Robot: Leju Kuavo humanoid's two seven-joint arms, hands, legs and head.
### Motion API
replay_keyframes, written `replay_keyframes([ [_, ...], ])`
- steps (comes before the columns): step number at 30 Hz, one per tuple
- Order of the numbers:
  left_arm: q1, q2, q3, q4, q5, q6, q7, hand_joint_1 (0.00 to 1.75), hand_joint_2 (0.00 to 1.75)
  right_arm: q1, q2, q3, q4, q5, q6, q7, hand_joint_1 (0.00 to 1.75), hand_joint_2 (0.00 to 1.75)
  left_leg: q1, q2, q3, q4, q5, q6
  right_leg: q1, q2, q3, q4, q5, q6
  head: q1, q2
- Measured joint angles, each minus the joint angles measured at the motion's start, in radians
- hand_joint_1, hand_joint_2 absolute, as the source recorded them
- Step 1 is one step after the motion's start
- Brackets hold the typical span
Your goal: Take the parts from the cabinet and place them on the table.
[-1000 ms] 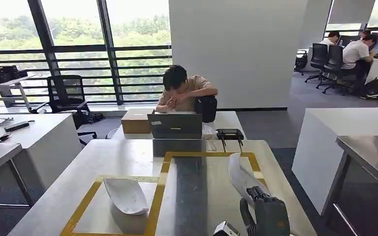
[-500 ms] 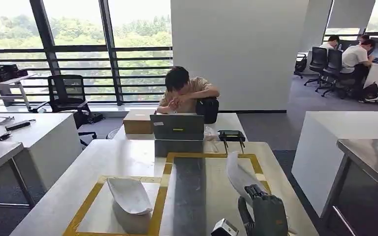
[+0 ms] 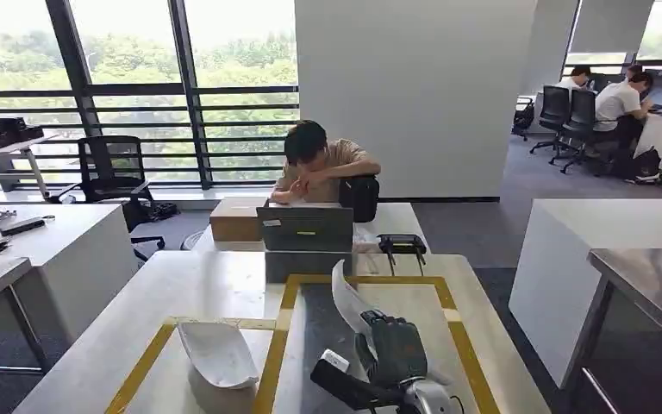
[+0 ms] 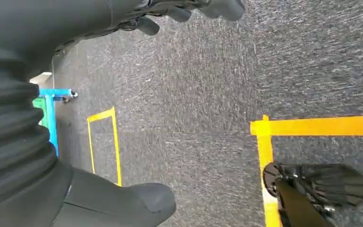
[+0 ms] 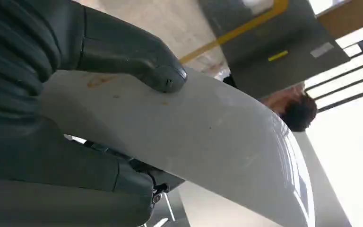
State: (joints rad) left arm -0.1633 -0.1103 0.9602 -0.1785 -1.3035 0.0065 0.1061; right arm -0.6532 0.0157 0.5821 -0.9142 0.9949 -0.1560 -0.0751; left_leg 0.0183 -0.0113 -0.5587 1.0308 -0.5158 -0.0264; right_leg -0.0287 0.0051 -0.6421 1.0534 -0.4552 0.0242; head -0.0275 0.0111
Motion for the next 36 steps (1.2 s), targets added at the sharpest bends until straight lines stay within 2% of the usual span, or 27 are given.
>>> replay_keyframes([
  [2,-0.004,-0.003,0.0,0.0,-0.007,-0.002,0.002,0.0,1.75,-0.066,0.043,0.003,0.1,-0.004,0.012,0.003,1.75,1.75,0.004,0.001,0.017,-0.01,-0.003,-0.013,0.003,0.001,0.003,0.0,-0.005,-0.017,0.0,0.0],
  [3,-0.008,-0.004,0.0,0.0,-0.007,-0.002,0.002,0.0,1.75,-0.096,0.065,0.004,0.141,-0.006,0.015,0.008,1.75,1.75,0.008,0.001,0.015,-0.005,-0.008,-0.018,-0.001,0.002,0.014,-0.006,-0.007,-0.026,-0.001,0.001],
  [4,-0.011,-0.005,0.0,0.0,-0.008,-0.002,0.001,0.0,1.75,-0.127,0.082,0.005,0.186,-0.006,0.019,0.014,1.75,1.75,0.007,0.005,0.0,0.031,-0.015,-0.02,-0.001,0.001,0.024,-0.006,-0.013,-0.034,-0.003,0.001],
  [5,-0.014,-0.005,0.0,0.0,-0.01,-0.002,0.001,0.0,1.75,-0.159,0.103,0.011,0.234,-0.006,0.032,0.019,1.75,1.75,0.006,0.006,-0.042,0.106,-0.036,-0.021,0.001,0.0,0.032,-0.007,-0.019,-0.043,-0.003,0.001],
  [7,-0.014,-0.005,-0.001,0.0,-0.018,-0.002,0.001,0.0,1.75,-0.197,0.135,0.014,0.307,-0.008,0.062,0.028,1.75,1.75,0.005,0.006,-0.147,0.262,-0.077,-0.022,0.005,-0.001,0.048,-0.007,-0.034,-0.049,-0.005,0.001],
  [8,-0.014,-0.005,-0.002,0.0,-0.024,-0.002,0.001,0.0,1.75,-0.209,0.148,0.014,0.34,-0.008,0.079,0.041,1.75,1.75,0.005,0.006,-0.191,0.312,-0.075,-0.022,0.008,0.0,0.059,-0.007,-0.044,-0.05,-0.004,0.001],
  [9,-0.013,-0.005,-0.004,0.001,-0.027,-0.005,0.002,0.0,1.75,-0.219,0.161,0.014,0.373,-0.008,0.092,0.048,1.75,1.75,0.005,0.006,-0.21,0.309,-0.044,-0.019,0.008,0.001,0.072,-0.007,-0.054,-0.051,-0.005,0.001],
  [10,-0.013,-0.005,-0.008,0.001,-0.028,-0.008,0.002,0.0,1.75,-0.226,0.174,0.014,0.404,-0.008,0.098,0.055,1.75,1.75,0.004,0.006,-0.203,0.256,0.014,-0.014,0.009,0.001,0.088,-0.007,-0.065,-0.05,-0.004,0.001],
  [12,-0.015,-0.005,-0.013,0.001,-0.037,-0.011,0.002,0.0,1.75,-0.241,0.194,0.014,0.439,-0.009,0.116,0.059,1.75,1.75,0.002,0.007,-0.154,0.087,0.138,-0.006,0.008,0.002,0.117,-0.006,-0.085,-0.045,-0.004,0.001],
  [13,-0.013,-0.005,-0.017,0.002,-0.04,-0.016,0.002,0.0,1.75,-0.25,0.202,0.014,0.463,-0.01,0.122,0.064,1.75,1.75,0.0,0.006,-0.139,0.047,0.151,-0.003,0.008,0.002,0.117,-0.009,-0.094,-0.04,-0.005,0.001],
  [14,-0.017,-0.005,-0.019,0.002,-0.042,-0.021,0.001,0.0,1.75,-0.26,0.213,0.015,0.486,-0.011,0.133,0.072,1.75,1.75,-0.006,0.006,-0.118,0.025,0.137,0.001,0.015,0.007,0.12,-0.007,-0.101,-0.029,-0.006,0.0],
  [15,-0.023,-0.006,-0.022,0.002,-0.045,-0.026,-0.002,0.0,1.75,-0.262,0.215,0.015,0.501,-0.011,0.137,0.082,1.75,1.75,-0.006,0.006,-0.115,0.018,0.119,0.005,0.014,0.005,0.119,-0.012,-0.101,-0.026,-0.006,0.001],
  [16,-0.026,-0.006,-0.026,0.002,-0.05,-0.03,-0.002,0.0,1.75,-0.263,0.217,0.015,0.512,-0.012,0.14,0.088,1.75,1.75,-0.006,0.003,-0.118,0.016,0.118,0.007,0.015,0.004,0.121,-0.021,-0.1,-0.023,-0.004,0.001],
  [17,-0.025,-0.007,-0.031,0.002,-0.056,-0.032,-0.005,0.0,1.75,-0.262,0.222,0.015,0.519,-0.014,0.142,0.091,1.75,1.75,-0.002,0.002,-0.114,0.008,0.122,0.006,0.016,0.004,0.125,-0.023,-0.105,-0.021,-0.004,0.001],
  [18,-0.026,-0.01,-0.035,0.003,-0.062,-0.032,-0.011,0.0,1.75,-0.266,0.223,0.015,0.529,-0.014,0.142,0.09,1.75,1.75,-0.002,0.001,-0.114,0.006,0.122,0.003,0.017,0.003,0.126,-0.029,-0.094,-0.032,-0.004,0.001],
  [19,-0.029,-0.01,-0.04,0.003,-0.068,-0.032,-0.013,0.0,1.75,-0.269,0.225,0.015,0.539,-0.014,0.143,0.09,0.0,0.0,-0.002,0.0,-0.114,0.005,0.12,0.005,0.018,0.003,0.128,-0.031,-0.093,-0.033,-0.003,0.001],
  [21,-0.033,-0.01,-0.048,0.003,-0.075,-0.031,-0.01,0.0,1.75,-0.271,0.224,0.015,0.552,-0.015,0.143,0.09,0.0,0.0,-0.002,-0.005,-0.11,0.004,0.114,0.014,0.018,0.002,0.14,-0.045,-0.095,-0.035,0.0,0.001],
  [22,-0.034,-0.011,-0.051,0.003,-0.079,-0.028,-0.006,0.0,1.75,-0.272,0.224,0.015,0.557,-0.015,0.143,0.089,0.0,0.0,-0.002,-0.005,-0.109,0.004,0.112,0.017,0.018,0.001,0.146,-0.054,-0.098,-0.04,-0.001,0.001],
  [25,-0.035,-0.013,-0.063,0.003,-0.079,-0.028,0.001,0.0,1.75,-0.271,0.223,0.015,0.568,-0.016,0.139,0.089,0.0,0.0,-0.002,-0.005,-0.103,0.004,0.107,0.024,0.018,0.001,0.155,-0.064,-0.099,-0.04,0.0,0.001],
  [26,-0.035,-0.013,-0.064,0.003,-0.079,-0.029,0.002,0.0,0.0,-0.271,0.222,0.015,0.572,-0.018,0.136,0.089,0.0,0.0,-0.002,-0.005,-0.102,0.004,0.107,0.024,0.018,0.001,0.157,-0.065,-0.099,-0.04,0.0,0.001],
  [27,-0.036,-0.013,-0.065,0.003,-0.077,-0.029,0.006,0.0,0.0,-0.272,0.221,0.015,0.574,-0.021,0.132,0.089,0.0,0.0,-0.003,-0.004,-0.101,0.004,0.107,0.025,0.018,0.001,0.158,-0.066,-0.099,-0.039,-0.001,0.001],
  [31,-0.039,-0.013,-0.065,0.003,-0.072,-0.033,0.032,0.0,0.0,-0.272,0.211,0.015,0.581,-0.032,0.12,0.088,0.0,0.0,-0.004,-0.003,-0.097,0.004,0.108,0.027,0.017,0.001,0.162,-0.07,-0.096,-0.018,-0.001,0.001],
  [36,-0.04,-0.013,-0.064,0.003,-0.071,-0.037,0.047,0.0,0.0,-0.274,0.197,0.011,0.581,-0.066,0.064,0.054,0.0,0.0,-0.004,-0.003,-0.095,0.004,0.109,0.027,0.017,0.001,0.164,-0.07,-0.093,-0.01,-0.001,0.001],
])
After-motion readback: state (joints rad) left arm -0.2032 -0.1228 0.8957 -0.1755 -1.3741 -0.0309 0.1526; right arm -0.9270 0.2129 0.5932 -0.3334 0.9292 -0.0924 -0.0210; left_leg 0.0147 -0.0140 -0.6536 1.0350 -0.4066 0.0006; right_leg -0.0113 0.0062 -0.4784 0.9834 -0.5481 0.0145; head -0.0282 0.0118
